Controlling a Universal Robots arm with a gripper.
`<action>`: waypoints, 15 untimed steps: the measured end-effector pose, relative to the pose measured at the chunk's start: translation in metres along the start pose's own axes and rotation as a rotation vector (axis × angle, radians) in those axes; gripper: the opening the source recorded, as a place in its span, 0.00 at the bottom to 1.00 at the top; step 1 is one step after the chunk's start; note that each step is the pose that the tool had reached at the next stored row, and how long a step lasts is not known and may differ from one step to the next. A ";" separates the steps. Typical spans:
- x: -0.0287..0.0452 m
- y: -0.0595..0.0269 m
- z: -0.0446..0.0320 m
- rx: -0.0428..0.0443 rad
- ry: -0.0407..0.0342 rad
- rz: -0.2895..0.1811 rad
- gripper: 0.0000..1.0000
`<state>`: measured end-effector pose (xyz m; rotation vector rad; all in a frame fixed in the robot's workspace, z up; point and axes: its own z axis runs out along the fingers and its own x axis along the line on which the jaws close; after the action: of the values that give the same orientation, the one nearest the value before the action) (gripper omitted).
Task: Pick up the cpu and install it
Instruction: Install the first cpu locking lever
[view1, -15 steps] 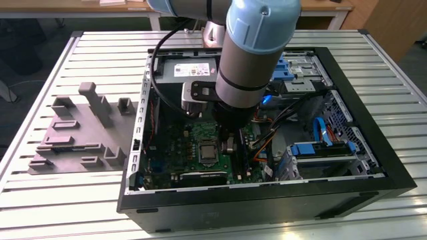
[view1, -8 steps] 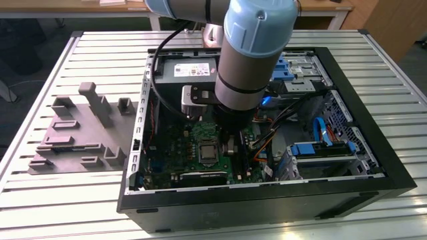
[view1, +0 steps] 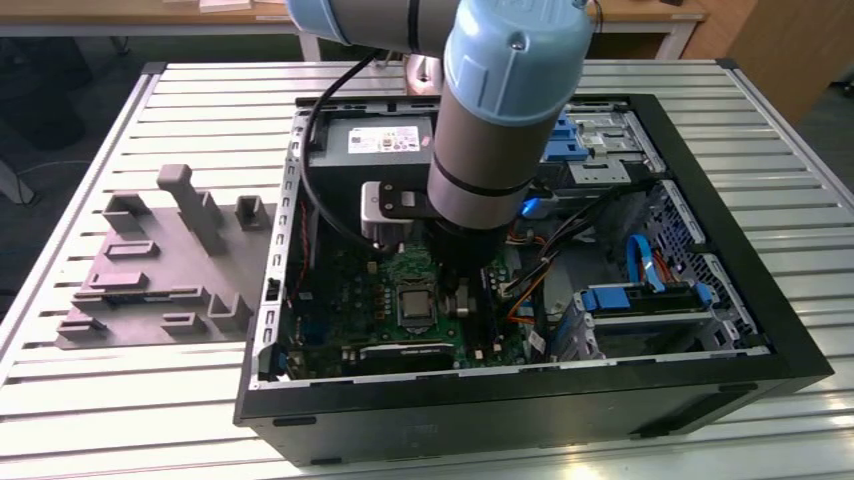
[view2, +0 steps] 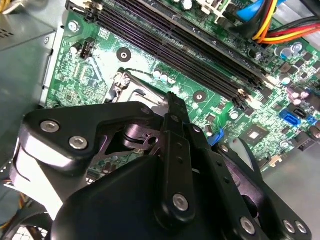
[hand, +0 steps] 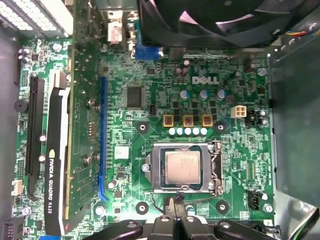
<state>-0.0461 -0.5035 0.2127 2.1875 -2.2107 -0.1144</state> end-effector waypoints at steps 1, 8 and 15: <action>0.0001 0.0001 0.0009 0.0011 0.0006 -0.006 0.11; 0.0025 0.0013 0.0064 0.0029 0.0030 -0.040 0.11; 0.0038 0.0013 0.0117 0.0073 0.0049 -0.065 0.11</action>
<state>-0.0482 -0.5069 0.2010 2.2612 -2.1417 -0.1025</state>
